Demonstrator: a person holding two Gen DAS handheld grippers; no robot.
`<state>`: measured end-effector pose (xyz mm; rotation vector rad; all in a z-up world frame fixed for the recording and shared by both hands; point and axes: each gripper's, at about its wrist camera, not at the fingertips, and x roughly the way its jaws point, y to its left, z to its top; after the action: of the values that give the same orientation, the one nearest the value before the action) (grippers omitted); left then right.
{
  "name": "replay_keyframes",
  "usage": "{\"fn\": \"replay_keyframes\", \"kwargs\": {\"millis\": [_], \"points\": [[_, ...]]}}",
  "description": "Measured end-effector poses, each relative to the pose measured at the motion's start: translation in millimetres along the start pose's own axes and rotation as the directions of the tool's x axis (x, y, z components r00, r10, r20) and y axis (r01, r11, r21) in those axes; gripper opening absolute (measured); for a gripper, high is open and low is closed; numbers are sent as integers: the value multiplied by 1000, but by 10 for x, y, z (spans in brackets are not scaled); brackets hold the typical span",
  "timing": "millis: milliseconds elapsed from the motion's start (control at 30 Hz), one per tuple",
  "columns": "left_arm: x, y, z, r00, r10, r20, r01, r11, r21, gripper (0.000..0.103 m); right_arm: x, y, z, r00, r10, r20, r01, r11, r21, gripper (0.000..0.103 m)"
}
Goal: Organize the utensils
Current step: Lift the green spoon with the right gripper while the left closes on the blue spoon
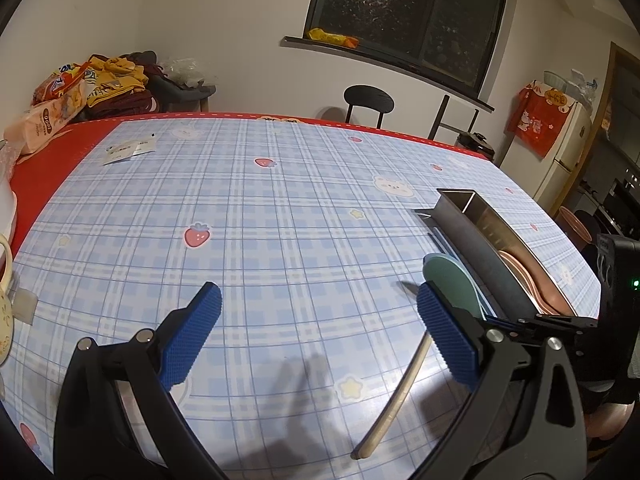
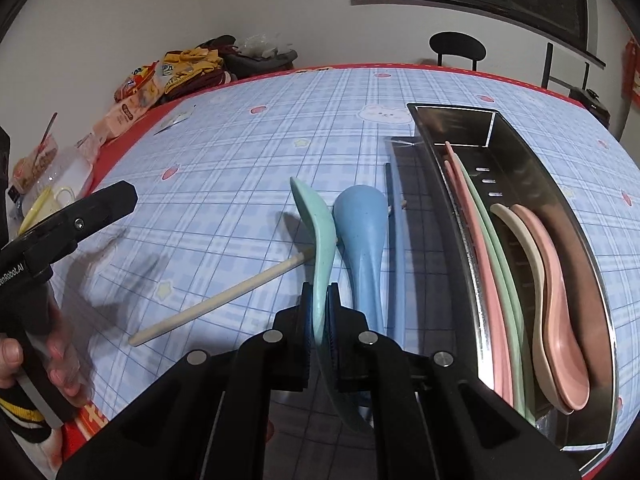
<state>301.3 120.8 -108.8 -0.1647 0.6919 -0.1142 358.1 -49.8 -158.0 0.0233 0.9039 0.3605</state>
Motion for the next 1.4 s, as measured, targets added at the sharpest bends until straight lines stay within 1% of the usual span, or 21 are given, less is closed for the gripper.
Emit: {"fn": "replay_keyframes", "kwargs": {"millis": [67, 133, 200, 300, 367, 467, 533, 567, 600, 633, 700, 800, 867, 933, 967, 1000, 1133, 1267, 1400], "points": [[-5, -16, -4, 1000, -6, 1, 6, 1000, 5, 96, -7, -19, -3, 1000, 21, 2, -21, 1000, 4, 7], [-24, -40, -10, 1000, -12, 7, 12, 1000, 17, 96, -30, -45, -1, 998, 59, 9, -59, 998, 16, 7], [-37, -73, -12, 1000, -14, 13, 14, 999, 31, 92, -84, -89, 20, 994, 108, 29, -109, 993, 36, 7], [-25, -102, -18, 1000, -21, 9, 21, 999, 45, 85, -164, -168, 66, 981, 185, 53, -188, 980, 60, 7], [-2, -107, -26, 1000, -28, -2, 28, 999, 44, 83, -217, -242, 118, 973, 222, 64, -226, 972, 67, 7], [10, -99, -7, 998, -62, -7, 62, 998, 20, 78, -293, -366, 218, 961, 261, 92, -268, 961, 73, 7], [22, -104, 14, 998, -63, -18, 62, 998, -22, 72, -371, -457, 299, 950, 281, 132, -292, 954, 66, 7], [35, -127, 22, 997, -78, -30, 77, 996, -38, 66, -406, -524, 332, 939, 306, 159, -320, 945, 73, 7], [48, -157, 25, 995, -93, -40, 91, 995, -46, 61, -425, -574, 344, 929, 325, 175, -343, 936, 82, 8], [77, -216, 18, 993, -100, -56, 97, 994, -53, 59, -443, -645, 346, 916, 352, 191, -374, 922, 97, 7], [158, -374, -3, 989, -114, -93, 110, 993, -47, 53, -475, -738, 330, 905, 375, 199, -402, 909, 113, 7], [326, -735, -22, 979, -134, -151, 136, 991, 4, 52, -547, -878, 318, 900, 369, 233, -406, 904, 134, 7], [456, -973, -31, 973, -131, -188, 141, 989, 41, 51, -586, -972, 317, 888, 381, 259, -430, 887, 167, 8], [592, -1148, -39, 967, -121, -226, 138, 988, 63, 46, -599, -1012, 298, 883, 386, 267, -438, 881, 177, 8], [649, -1183, -44, 962, -122, -244, 141, 988, 61, 37, -595, -1028, 294, 883, 386, 265, -439, 880, 182, 8], [715, -1227, -55, 954, -128, -270, 148, 988, 53, 34, -592, -1057, 281, 882, 390, 264, -445, 875, 192, 8], [852, -1243, -89, 941, -117, -319, 134, 990, 34, 34, -573, -1103, 256, 882, 395, 259, -451, 866, 217, 8], [911, -1187, -85, 938, -139, -316, 137, 990, -29, 34, -554, -1067, 253, 884, 395, 249, -448, 867, 217, 8], [988, -1153, -35, 936, -180, -301, 162, 983, -84, 34, -523, -1089, 235, 891, 385, 243, -438, 869, 230, 8]]}}
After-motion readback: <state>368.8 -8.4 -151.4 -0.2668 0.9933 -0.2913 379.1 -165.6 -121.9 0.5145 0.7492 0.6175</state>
